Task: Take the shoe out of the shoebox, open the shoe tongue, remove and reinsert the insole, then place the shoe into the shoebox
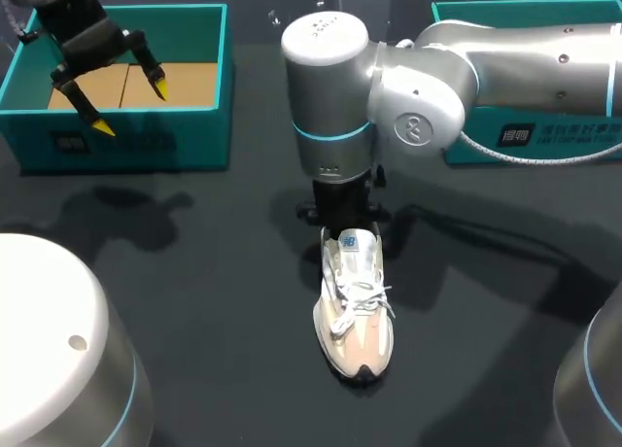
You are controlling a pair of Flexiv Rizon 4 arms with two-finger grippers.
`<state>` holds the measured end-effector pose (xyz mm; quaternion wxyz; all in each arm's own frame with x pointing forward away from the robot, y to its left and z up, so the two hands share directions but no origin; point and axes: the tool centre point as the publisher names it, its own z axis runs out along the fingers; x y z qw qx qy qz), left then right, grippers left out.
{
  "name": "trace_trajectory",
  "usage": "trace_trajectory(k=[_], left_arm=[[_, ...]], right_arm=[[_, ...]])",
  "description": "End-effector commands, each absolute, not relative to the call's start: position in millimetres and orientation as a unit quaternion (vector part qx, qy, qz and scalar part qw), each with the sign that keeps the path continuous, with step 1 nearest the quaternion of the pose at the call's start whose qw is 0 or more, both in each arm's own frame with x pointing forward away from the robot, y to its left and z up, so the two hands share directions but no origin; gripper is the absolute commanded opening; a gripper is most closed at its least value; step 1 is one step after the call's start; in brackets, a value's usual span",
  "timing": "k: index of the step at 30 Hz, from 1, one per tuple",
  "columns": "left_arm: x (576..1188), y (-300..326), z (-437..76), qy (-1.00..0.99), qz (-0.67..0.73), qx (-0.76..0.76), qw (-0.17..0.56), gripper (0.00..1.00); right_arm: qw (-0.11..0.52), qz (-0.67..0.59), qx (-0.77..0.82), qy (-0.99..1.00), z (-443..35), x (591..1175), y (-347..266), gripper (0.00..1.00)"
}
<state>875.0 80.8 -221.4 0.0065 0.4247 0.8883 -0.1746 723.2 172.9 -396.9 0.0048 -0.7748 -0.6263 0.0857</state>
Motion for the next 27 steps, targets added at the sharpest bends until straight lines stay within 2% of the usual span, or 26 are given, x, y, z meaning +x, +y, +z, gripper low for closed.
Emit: trace_trajectory(k=[1, 13, 16, 20, 23, 27], left_arm=[[875.0, 81.1, -221.8, 0.888, -0.174, 0.425, 0.007, 1.00], [875.0, 81.1, -221.8, 0.888, -0.174, 0.425, 0.007, 1.00], [875.0, 81.1, -221.8, 0.888, -0.174, 0.425, 0.007, 1.00], [875.0, 81.1, -221.8, 0.888, -0.174, 0.425, 0.007, 1.00], [875.0, 81.1, -221.8, 0.888, -0.174, 0.425, 0.007, 1.00], [875.0, 81.1, -221.8, 0.888, -0.174, 0.425, 0.007, 1.00]], right_arm=[[-0.004, 0.078, -0.770, -0.634, -393.1, 723.8, 176.2, 0.00], [0.028, 0.043, -0.718, -0.694, -367.7, 740.9, 164.4, 0.01], [0.038, 0.050, -0.699, -0.712, -366.5, 740.7, 164.0, 0.16], [0.049, 0.055, -0.684, -0.725, -364.6, 738.4, 165.8, 0.20], [0.057, 0.061, -0.677, -0.732, -363.5, 736.1, 167.2, 0.36], [0.066, 0.068, -0.672, -0.735, -364.3, 733.6, 170.2, 0.43]])
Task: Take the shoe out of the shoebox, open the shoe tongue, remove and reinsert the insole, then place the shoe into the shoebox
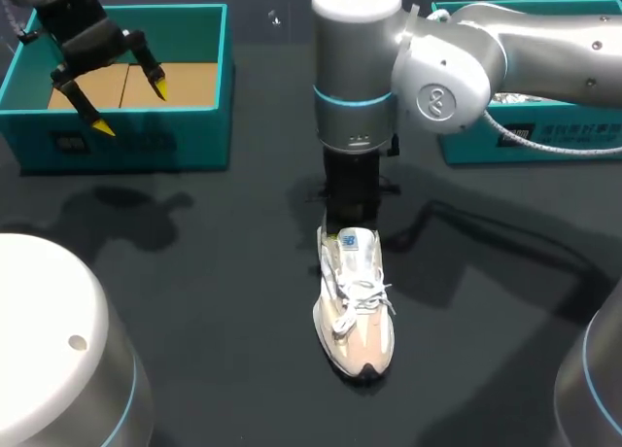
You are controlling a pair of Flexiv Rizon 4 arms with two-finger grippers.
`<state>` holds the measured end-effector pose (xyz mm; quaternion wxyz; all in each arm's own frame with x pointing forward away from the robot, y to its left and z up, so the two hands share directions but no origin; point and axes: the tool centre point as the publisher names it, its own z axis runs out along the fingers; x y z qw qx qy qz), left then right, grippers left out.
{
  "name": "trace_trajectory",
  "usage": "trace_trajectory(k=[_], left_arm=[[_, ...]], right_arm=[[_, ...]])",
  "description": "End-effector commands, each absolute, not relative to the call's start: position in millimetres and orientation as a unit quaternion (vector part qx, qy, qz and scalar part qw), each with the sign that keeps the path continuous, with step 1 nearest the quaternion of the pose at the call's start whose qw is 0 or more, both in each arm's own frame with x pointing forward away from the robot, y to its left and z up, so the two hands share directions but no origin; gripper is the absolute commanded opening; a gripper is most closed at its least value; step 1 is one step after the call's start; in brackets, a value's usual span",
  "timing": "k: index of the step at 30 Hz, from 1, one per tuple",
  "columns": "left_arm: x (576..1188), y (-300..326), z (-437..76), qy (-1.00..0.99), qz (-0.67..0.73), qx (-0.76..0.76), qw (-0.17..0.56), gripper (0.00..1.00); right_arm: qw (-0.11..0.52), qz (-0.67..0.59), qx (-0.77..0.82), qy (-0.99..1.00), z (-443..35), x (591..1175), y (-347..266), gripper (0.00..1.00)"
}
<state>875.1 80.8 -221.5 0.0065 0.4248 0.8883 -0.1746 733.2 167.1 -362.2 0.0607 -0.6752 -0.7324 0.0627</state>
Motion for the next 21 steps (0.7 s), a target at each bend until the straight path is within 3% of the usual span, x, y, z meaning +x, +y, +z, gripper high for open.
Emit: trace_trajectory(k=[1, 4, 5, 6, 8, 21], left_arm=[[875.0, 81.1, -221.8, 0.888, -0.174, 0.425, 0.007, 1.00], [875.0, 81.1, -221.8, 0.888, -0.174, 0.425, 0.007, 1.00], [875.0, 81.1, -221.8, 0.888, -0.174, 0.425, 0.007, 1.00], [875.0, 81.1, -221.8, 0.888, -0.174, 0.425, 0.007, 1.00], [875.0, 81.1, -221.8, 0.888, -0.174, 0.425, 0.007, 1.00], [875.0, 81.1, -221.8, 0.888, -0.174, 0.425, 0.007, 1.00]], right_arm=[[0.067, 0.068, -0.672, -0.734, -364.8, 733.0, 170.8, 0.44], [0.074, 0.071, -0.671, -0.735, -365.7, 730.3, 172.5, 0.49], [0.075, 0.072, -0.672, -0.734, -365.6, 729.3, 172.8, 0.56], [0.077, 0.072, -0.672, -0.733, -365.4, 728.4, 172.9, 0.76], [0.080, 0.075, -0.672, -0.732, -365.1, 727.2, 173.3, 0.99], [0.086, 0.075, -0.674, -0.730, -364.6, 727.7, 169.0, 1.00]])
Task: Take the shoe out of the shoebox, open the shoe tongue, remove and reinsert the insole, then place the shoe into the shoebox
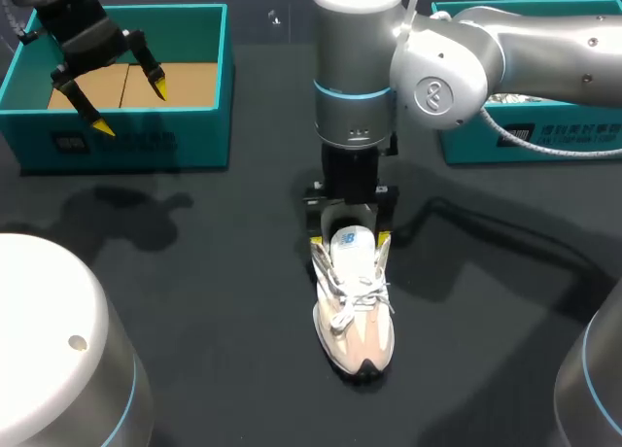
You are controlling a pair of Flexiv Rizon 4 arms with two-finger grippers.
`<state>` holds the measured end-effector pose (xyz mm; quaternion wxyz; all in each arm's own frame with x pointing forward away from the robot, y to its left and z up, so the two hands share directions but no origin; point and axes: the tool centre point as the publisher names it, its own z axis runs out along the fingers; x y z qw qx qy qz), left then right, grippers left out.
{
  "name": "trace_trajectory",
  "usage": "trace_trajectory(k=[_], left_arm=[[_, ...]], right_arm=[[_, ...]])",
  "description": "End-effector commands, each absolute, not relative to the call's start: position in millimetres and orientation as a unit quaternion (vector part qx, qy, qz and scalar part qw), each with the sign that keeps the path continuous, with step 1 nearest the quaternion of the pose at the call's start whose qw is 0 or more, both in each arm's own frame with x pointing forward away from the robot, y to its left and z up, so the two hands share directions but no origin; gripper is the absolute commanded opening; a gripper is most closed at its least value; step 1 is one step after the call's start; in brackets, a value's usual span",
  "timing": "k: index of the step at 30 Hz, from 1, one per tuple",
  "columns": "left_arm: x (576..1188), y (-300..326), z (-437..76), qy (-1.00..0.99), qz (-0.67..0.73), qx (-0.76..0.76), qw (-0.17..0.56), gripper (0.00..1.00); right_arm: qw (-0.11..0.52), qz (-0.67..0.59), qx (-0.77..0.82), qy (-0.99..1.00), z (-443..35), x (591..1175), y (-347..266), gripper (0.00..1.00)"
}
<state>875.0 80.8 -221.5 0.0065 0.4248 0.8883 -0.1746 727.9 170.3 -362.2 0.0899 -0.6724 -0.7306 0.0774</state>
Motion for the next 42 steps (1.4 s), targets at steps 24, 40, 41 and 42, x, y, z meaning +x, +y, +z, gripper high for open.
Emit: trace_trajectory(k=[24, 40, 41, 42], left_arm=[[875.0, 81.1, -221.8, 0.888, -0.174, 0.425, 0.007, 1.00], [875.0, 81.1, -221.8, 0.888, -0.174, 0.425, 0.007, 1.00], [875.0, 81.1, -221.8, 0.888, -0.174, 0.425, 0.007, 1.00], [875.0, 81.1, -221.8, 0.888, -0.174, 0.425, 0.007, 1.00]], right_arm=[[0.032, 0.043, -0.694, -0.718, -340.0, 715.6, 166.8, 0.60], [0.032, 0.043, -0.694, -0.717, -335.9, 708.6, 168.2, 0.74], [0.032, 0.044, -0.694, -0.718, -335.4, 707.9, 168.2, 0.65], [0.031, 0.044, -0.694, -0.718, -334.8, 707.2, 168.3, 0.59]])
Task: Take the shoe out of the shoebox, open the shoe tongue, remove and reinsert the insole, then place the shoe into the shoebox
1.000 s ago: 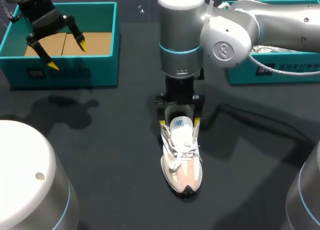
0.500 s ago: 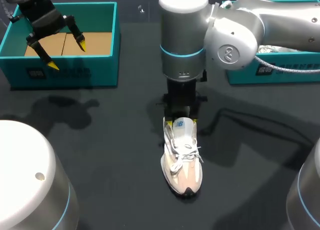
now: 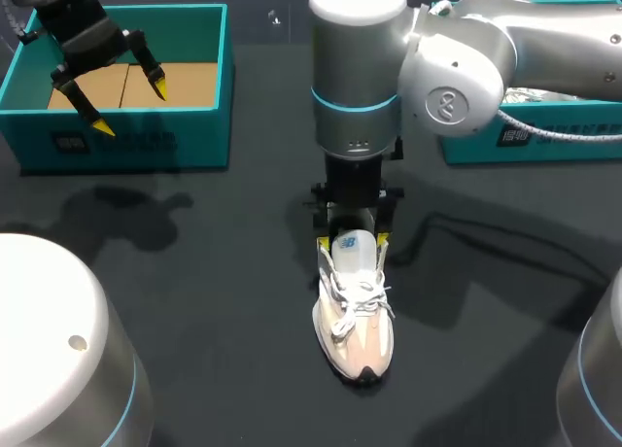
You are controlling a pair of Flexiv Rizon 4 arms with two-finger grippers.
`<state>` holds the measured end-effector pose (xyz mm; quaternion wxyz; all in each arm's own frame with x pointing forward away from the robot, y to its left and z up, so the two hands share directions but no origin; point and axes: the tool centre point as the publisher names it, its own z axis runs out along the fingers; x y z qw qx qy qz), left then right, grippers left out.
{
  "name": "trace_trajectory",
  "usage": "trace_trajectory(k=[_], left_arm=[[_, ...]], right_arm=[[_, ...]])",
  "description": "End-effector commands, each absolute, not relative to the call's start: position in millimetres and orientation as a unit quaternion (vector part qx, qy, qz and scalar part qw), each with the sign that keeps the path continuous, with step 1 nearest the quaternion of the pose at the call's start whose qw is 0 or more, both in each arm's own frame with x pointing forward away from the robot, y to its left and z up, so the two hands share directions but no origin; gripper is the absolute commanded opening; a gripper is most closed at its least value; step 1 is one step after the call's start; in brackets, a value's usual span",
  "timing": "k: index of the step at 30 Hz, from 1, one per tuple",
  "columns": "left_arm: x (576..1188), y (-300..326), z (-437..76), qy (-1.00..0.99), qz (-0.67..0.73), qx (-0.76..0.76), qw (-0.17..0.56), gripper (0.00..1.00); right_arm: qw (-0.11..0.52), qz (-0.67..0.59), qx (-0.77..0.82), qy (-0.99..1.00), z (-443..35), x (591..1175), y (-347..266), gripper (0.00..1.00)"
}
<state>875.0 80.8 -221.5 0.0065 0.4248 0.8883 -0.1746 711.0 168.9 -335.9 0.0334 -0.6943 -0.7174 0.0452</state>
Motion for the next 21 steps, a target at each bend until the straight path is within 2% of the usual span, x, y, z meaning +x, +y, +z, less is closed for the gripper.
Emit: trace_trajectory(k=[1, 5, 7, 13, 21], left_arm=[[875.0, 81.1, -221.8, 0.888, -0.174, 0.425, 0.007, 1.00], [875.0, 81.1, -221.8, 0.888, -0.174, 0.425, 0.007, 1.00], [875.0, 81.1, -221.8, 0.888, -0.174, 0.425, 0.007, 1.00], [875.0, 81.1, -221.8, 0.888, -0.174, 0.425, 0.007, 1.00], [875.0, 81.1, -221.8, 0.888, -0.174, 0.425, 0.007, 1.00]], right_arm=[[0.030, 0.043, -0.694, -0.718, -334.3, 706.6, 168.2, 0.59], [0.029, 0.043, -0.695, -0.717, -333.9, 704.5, 167.8, 0.63], [0.029, 0.043, -0.695, -0.717, -334.1, 703.9, 167.7, 0.57], [0.027, 0.042, -0.695, -0.718, -332.5, 700.5, 168.7, 0.51], [0.025, 0.042, -0.695, -0.717, -328.7, 690.5, 170.5, 0.49]])
